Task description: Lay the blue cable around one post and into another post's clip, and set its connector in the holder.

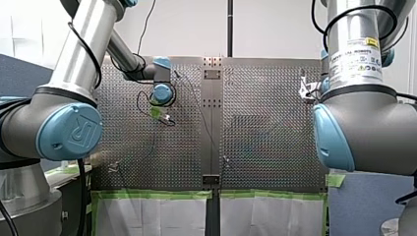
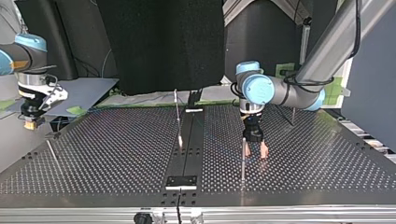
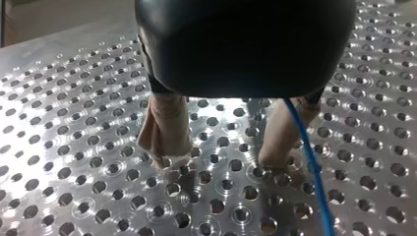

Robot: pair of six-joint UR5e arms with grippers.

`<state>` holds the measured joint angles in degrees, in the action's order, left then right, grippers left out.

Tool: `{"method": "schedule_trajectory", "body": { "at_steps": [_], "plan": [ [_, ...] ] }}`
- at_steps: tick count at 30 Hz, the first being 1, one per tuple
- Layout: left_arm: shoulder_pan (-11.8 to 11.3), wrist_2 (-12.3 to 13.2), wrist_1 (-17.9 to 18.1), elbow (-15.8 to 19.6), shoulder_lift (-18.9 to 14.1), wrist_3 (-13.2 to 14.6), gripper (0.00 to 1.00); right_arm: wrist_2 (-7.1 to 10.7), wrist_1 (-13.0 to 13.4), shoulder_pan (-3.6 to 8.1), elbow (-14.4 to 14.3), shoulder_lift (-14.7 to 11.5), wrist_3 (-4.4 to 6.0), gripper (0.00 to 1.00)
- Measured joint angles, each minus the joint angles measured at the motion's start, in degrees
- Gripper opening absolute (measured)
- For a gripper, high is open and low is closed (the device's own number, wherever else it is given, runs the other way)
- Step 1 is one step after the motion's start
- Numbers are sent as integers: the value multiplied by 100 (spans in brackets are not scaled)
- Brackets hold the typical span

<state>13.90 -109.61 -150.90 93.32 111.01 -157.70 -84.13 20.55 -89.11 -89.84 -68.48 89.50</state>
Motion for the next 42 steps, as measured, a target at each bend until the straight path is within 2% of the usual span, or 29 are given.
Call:
{"method": "schedule_trajectory", "body": {
  "at_steps": [4,8,11,13,22,27,36,42],
  "plan": [
    [1,5,-7,0,1,2,100,215,-184,93,125,158,-38,0],
    [1,6,-18,0,1,2,100,414,-300,138,227,345,-157,0],
    [1,3,-30,0,1,11,100,560,-296,147,270,440,-219,0],
    [1,0,-35,0,0,20,100,652,-258,150,289,464,-220,0],
    [-6,-16,-44,0,-1,42,100,1094,57,154,325,483,-172,0],
    [-14,-17,-44,0,-1,45,100,1317,126,188,328,486,-127,0],
    [-17,-5,-40,0,-2,46,100,1728,248,288,335,491,41,0],
    [-17,3,-40,0,1,46,100,2002,270,296,375,521,82,0]
  ]
}}
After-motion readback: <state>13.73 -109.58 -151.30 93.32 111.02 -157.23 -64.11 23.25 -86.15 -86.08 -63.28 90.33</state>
